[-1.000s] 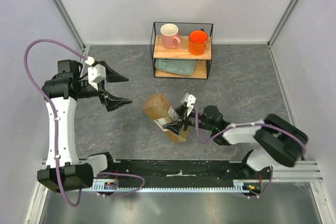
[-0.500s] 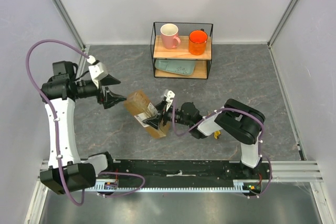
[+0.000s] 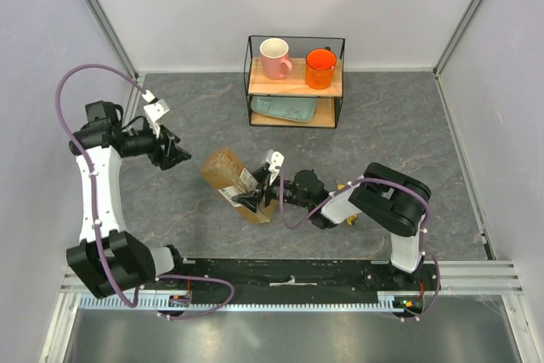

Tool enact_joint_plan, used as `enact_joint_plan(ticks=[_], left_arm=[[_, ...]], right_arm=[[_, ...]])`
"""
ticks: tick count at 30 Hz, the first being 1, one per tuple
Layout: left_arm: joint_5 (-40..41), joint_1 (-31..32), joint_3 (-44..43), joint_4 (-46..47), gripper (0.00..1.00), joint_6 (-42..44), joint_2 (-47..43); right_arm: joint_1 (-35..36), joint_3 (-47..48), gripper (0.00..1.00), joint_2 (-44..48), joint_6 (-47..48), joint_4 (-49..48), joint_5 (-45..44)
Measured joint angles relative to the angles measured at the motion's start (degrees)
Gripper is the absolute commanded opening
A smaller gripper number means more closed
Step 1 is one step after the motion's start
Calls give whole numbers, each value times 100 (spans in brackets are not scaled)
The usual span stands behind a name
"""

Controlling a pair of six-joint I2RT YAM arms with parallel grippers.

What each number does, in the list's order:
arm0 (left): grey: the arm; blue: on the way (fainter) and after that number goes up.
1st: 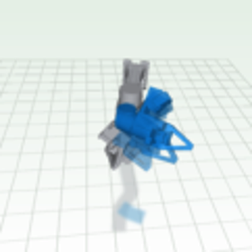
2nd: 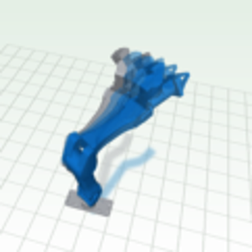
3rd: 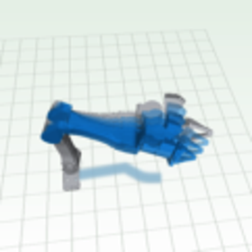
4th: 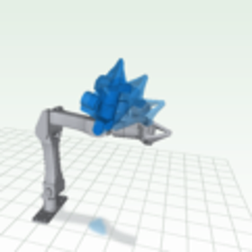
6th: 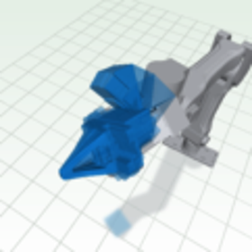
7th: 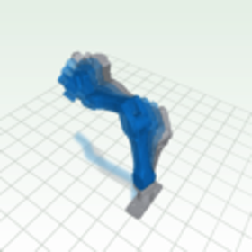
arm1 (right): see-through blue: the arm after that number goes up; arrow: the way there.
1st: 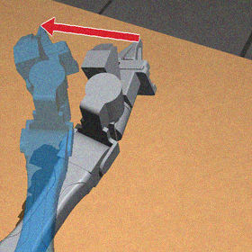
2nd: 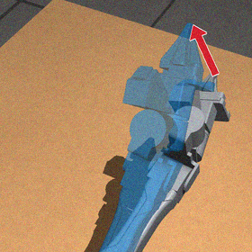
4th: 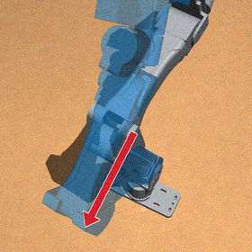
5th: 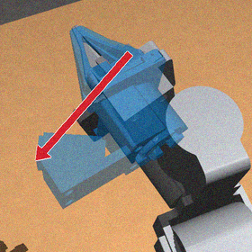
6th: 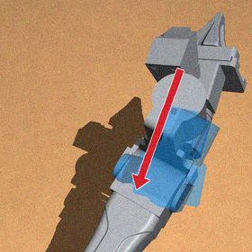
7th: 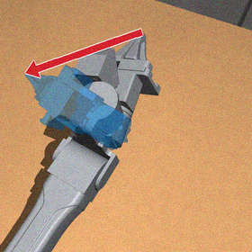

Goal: Unpack the express box
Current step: Adjust the express box at the center of the board.

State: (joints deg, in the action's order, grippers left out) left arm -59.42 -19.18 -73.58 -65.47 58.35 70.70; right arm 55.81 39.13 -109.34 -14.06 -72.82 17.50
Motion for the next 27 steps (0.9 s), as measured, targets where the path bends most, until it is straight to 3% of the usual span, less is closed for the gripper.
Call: enact_joint_plan(ticks=[10,19,27], left_arm=[[931,170,1296,855,72,-68,155],[949,649,1563,1401,73,-623,-179],[778,662,1394,1606,74,-975,-603]], right_arm=[[162,-83,25,238,105,39,26],[247,240,25,236,101,22,46],[256,555,39,-125,87,-271,201]])
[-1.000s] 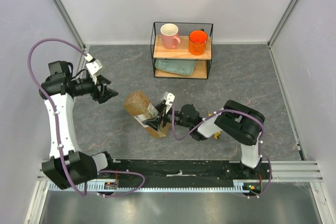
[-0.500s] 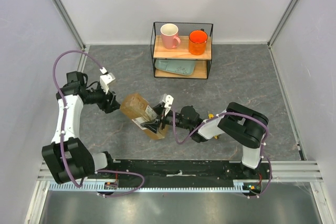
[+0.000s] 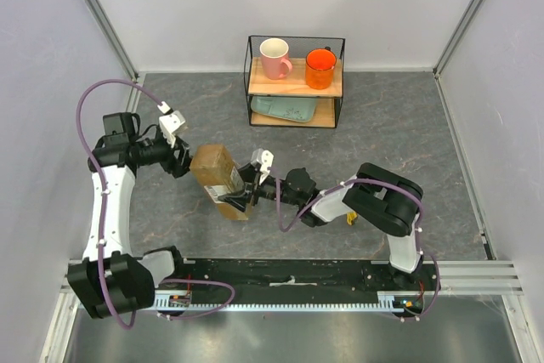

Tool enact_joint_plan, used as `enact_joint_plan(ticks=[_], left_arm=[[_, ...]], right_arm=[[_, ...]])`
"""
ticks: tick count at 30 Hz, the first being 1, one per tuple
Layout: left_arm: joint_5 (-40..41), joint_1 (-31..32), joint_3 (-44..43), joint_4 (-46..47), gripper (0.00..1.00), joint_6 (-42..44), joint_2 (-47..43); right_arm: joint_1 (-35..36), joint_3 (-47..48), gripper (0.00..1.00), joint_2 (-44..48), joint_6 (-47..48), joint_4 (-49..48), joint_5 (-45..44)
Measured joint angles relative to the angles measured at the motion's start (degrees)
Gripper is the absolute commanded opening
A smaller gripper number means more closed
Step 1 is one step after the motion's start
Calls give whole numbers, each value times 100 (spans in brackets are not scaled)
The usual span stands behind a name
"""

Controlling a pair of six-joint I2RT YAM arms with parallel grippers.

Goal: Unpack the express box
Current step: Adjust the express box at the center of the board.

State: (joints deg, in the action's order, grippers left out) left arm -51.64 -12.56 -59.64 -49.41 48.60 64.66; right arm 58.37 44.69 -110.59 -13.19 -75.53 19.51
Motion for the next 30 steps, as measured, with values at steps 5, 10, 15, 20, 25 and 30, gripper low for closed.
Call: enact_joint_plan(ticks=[5,10,15,20,25,30], left_arm=[[-157,72,-42,-46,74,-24,-164],[-136,107,76,-59,74,-17,-168],[-188,111,269,-98,75,-15,-168],[-584,304,286,-402,74,-13,-254],[-763,308,273,-623,74,-13,-358],[-804,330,170,-774,74,-13,-376]], right_arm=[[9,199,46,-376,103,-122,162],[9,214,54,-592,160,-162,216],[9,164,98,-697,247,-140,372],[39,7,98,-708,424,-68,490],[52,-273,98,-706,654,-22,614],[52,-463,98,-658,887,22,647]])
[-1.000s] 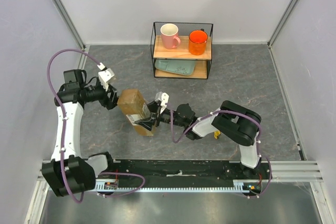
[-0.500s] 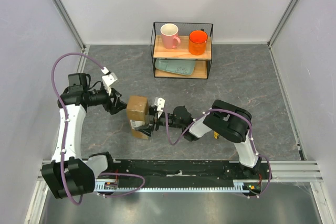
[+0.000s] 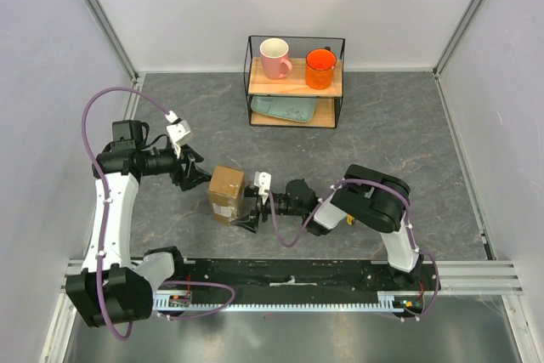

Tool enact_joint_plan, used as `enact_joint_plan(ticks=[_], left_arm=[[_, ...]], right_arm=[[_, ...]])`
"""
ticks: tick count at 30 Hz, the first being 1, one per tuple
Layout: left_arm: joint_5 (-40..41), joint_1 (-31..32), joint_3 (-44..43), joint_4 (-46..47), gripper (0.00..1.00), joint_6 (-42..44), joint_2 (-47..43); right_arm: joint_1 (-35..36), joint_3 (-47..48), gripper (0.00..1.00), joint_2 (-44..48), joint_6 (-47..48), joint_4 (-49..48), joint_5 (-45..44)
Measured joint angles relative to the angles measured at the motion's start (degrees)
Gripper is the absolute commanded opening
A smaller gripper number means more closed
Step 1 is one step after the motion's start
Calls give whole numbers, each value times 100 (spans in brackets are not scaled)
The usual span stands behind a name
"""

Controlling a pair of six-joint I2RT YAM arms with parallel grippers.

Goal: Unpack the express box
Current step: Adjust the express box at the center of the board.

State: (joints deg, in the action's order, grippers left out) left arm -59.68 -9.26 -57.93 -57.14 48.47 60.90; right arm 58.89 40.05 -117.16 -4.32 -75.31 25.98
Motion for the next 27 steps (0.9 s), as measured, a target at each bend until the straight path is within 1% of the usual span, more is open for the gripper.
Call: enact_joint_plan(ticks=[3,9,16,20,24,27], left_arm=[[11,0,-68,-24,74,0,-13],[192,0,-214,-7,74,-2,-33],[831,-7,-247,79,75,-2,-267],[1108,-153,-249,184,75,-2,-286],[1172,-326,-380,208,76,-2,-144],[1182,-378,-505,205,76,-2,-94]], right_arm=[[0,-177,98,245,205,68,-17],[0,-330,98,1058,483,46,13],[0,-538,98,1604,680,-7,2],[0,-811,98,2256,898,304,-105],[0,-1032,98,2944,1054,651,-299],[0,-1091,98,3381,1069,1169,-557]])
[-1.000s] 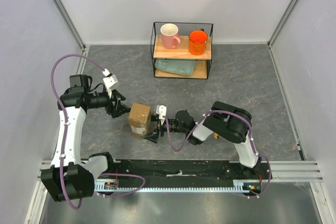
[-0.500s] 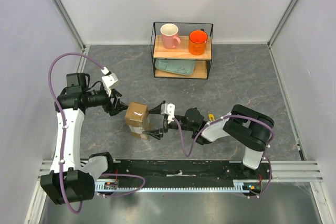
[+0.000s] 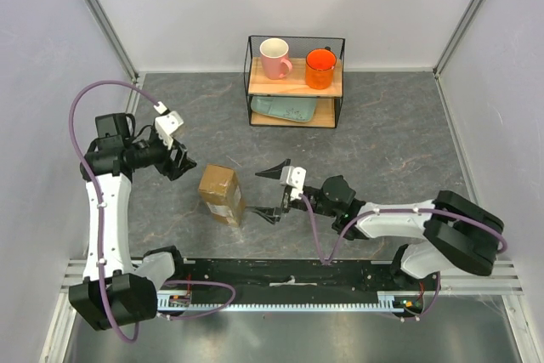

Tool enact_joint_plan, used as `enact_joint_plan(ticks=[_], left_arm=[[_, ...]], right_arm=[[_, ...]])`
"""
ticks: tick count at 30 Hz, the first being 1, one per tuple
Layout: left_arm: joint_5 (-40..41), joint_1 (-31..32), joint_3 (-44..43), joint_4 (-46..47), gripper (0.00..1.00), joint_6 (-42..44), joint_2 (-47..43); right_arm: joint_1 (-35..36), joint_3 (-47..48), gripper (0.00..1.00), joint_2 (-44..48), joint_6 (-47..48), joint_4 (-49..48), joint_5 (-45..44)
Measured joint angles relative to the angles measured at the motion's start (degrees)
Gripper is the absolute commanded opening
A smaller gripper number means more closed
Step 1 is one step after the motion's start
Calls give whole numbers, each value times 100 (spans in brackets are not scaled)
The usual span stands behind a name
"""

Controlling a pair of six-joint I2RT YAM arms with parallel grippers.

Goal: Unpack the express box
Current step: Adjust the express box at the center of the board, then pick up the knife from the center of the board.

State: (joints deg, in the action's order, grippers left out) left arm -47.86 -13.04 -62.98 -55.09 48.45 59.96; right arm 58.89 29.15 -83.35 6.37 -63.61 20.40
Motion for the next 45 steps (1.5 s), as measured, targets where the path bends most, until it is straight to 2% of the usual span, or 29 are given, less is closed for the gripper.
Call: enact_joint_plan(ticks=[2,6,9,13,15,21,25,29,34,38,45], left_arm=[[-2,-50,-98,-15,76,0,9],[-98,-372,-470,-129,76,0,149],[-348,-590,-870,-291,76,0,385],[-774,-730,-1202,-647,75,136,529],[-1093,-758,-1414,-1123,75,638,570],[-1843,-710,-1917,-1843,77,2074,697],[-2013,-463,-1917,-2028,78,2498,686],[-2181,-181,-1915,-2124,77,2625,686],[-2227,-24,-1808,-2149,79,2736,590],[-2186,205,-1674,-2159,79,2835,374],[-2343,525,-1650,-2173,79,2649,243]], right_arm=[[0,-9,98,291,-63,466,-345],[13,271,98,1040,-531,2411,-1746],[13,1102,98,1174,-1266,4520,-3108],[9,1486,98,1248,-2435,6336,-4413],[2,1425,98,1353,-3010,7084,-4743],[94,649,98,2291,-3261,7348,-4476],[136,717,98,2249,-3340,7619,-4756],[140,905,95,1880,-3722,8360,-5178],[278,870,91,2122,-4063,8581,-5372],[284,1126,98,2087,-4819,9532,-5963],[282,1165,98,1534,-6177,10664,-6321]])
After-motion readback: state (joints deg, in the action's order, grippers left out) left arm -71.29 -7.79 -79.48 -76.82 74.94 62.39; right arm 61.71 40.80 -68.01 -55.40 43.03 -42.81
